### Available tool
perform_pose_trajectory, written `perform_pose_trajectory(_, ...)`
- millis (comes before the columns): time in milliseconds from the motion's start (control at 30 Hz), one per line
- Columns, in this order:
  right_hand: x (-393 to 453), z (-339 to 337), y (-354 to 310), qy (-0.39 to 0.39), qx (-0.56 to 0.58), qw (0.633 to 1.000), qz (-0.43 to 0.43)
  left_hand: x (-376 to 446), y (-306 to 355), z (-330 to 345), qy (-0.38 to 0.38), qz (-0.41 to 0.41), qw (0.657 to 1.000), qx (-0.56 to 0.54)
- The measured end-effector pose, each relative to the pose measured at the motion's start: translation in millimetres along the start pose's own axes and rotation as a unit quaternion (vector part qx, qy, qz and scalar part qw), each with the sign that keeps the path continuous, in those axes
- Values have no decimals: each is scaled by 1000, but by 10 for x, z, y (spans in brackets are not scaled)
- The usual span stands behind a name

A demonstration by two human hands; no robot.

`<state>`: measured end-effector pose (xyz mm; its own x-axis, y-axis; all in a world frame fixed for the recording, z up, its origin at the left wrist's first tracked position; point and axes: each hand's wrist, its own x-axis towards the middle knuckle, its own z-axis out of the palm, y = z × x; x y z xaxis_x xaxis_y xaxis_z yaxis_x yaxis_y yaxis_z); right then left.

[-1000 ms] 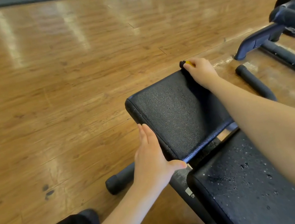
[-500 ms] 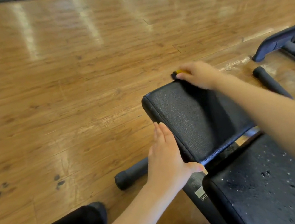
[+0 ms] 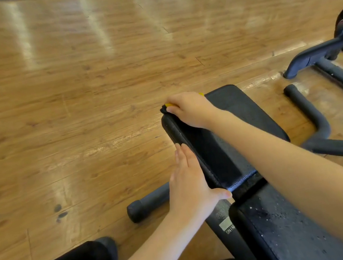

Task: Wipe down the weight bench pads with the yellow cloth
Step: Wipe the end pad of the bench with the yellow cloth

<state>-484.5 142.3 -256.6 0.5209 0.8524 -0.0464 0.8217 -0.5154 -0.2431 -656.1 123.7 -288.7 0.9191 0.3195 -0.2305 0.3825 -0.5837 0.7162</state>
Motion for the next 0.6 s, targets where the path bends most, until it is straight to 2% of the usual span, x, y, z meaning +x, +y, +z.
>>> perform_pose_trajectory(100, -22, -73, 151, -18, 35, 999, -2, -11, -12, 1, 12, 2, 1000, -7)
perform_pose_trajectory(267, 115, -195, 335, -30, -32, 994, 96, -24, -48, 18, 22, 8, 999, -27)
perform_pose_trajectory(367, 98, -71, 1, -35, -2, 998, 43, -15, -31, 11, 25, 6, 999, -42)
perform_pose_trajectory(500, -83, 57, -173, 21, 10, 997, -68, -40, -45, 16, 51, 2, 996, -75)
perform_pose_trajectory(600, -119, 14, -115, 8, 57, 996, -74, -60, -67, 38, 55, -5, 994, -97)
